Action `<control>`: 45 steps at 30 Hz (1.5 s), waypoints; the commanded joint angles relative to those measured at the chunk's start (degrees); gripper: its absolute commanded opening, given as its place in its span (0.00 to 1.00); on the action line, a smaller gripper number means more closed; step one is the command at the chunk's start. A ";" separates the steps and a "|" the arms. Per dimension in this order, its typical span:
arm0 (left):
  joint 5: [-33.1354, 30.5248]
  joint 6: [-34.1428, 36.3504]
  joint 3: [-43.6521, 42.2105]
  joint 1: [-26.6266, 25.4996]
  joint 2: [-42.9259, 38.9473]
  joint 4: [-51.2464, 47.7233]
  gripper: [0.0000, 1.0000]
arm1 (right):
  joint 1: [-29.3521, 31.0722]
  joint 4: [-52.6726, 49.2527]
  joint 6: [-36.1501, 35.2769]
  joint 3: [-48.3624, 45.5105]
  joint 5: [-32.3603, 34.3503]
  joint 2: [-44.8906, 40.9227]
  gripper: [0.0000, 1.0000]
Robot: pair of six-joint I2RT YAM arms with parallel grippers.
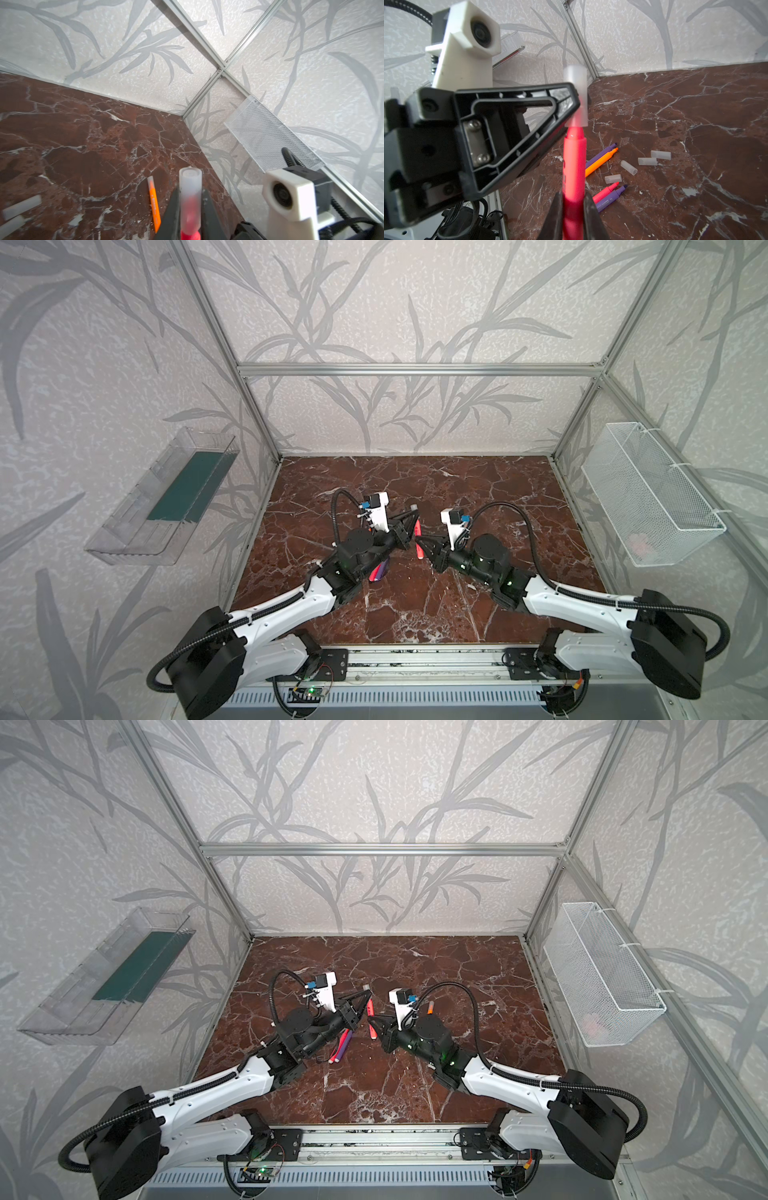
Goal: Insert the pens into the pen caps
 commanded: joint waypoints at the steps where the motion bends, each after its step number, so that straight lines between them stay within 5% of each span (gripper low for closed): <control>1: -1.16 2.88 0.29 -0.37 0.26 -3.88 0.00 | -0.06 4.39 -0.42 -0.24 1.91 -1.78 0.00; 15: 4.24 5.74 1.39 -0.32 -0.26 -4.63 0.00 | -0.39 2.68 -0.56 -1.40 3.03 -3.33 0.00; 25: 8.09 3.39 -2.25 -0.27 0.75 4.60 0.00 | -6.33 11.86 8.44 -3.95 -4.58 -4.12 0.00; 36: 8.25 1.89 -2.18 -0.36 -0.21 0.46 0.00 | -7.21 12.82 8.39 -1.71 -4.77 -4.30 0.00; 45: 8.53 -2.07 -0.19 -1.89 2.27 -12.33 0.00 | -8.44 11.02 4.50 0.99 -1.31 -3.81 0.00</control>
